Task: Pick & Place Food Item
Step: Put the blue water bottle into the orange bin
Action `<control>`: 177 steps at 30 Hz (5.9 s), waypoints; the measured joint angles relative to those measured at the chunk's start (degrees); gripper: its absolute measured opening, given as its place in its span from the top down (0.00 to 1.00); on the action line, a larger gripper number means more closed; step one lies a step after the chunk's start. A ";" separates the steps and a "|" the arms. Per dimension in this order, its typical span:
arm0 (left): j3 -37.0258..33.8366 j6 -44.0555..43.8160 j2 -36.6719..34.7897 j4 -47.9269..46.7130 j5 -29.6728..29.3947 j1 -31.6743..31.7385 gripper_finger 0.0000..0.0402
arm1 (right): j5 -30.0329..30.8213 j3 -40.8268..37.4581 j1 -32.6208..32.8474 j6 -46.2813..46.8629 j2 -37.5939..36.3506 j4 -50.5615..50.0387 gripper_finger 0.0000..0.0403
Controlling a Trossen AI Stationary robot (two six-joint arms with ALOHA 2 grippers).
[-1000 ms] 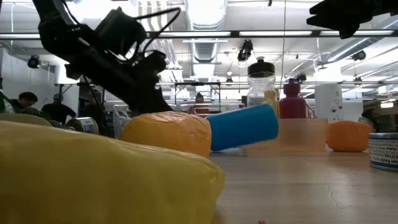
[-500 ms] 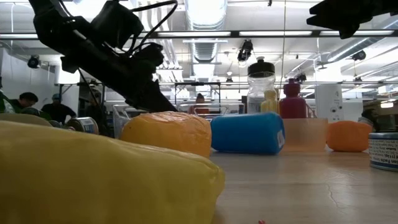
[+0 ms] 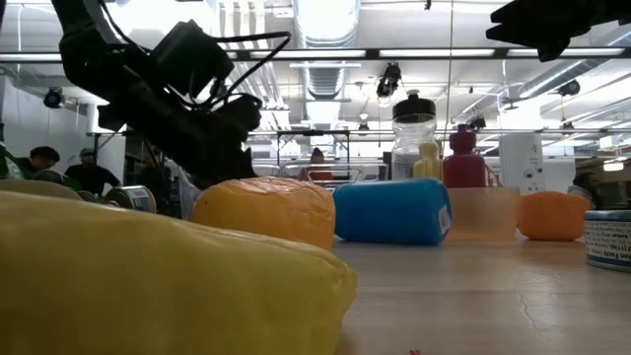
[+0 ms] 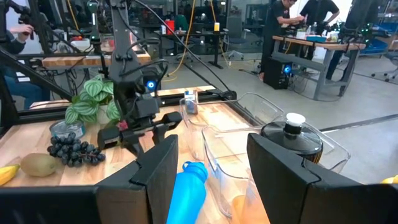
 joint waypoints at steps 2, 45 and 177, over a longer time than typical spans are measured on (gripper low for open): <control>0.02 -1.57 0.00 -0.55 0.18 -0.11 0.51 | 0.00 0.00 0.00 0.04 0.00 -0.02 0.53; -0.31 -0.35 1.51 -2.16 1.84 -2.21 0.44 | 0.00 0.00 0.00 0.08 0.02 -0.02 0.53; 60.46 32.99 -9.70 -52.99 17.96 30.15 0.99 | 0.00 0.00 0.00 0.00 0.02 -0.02 0.53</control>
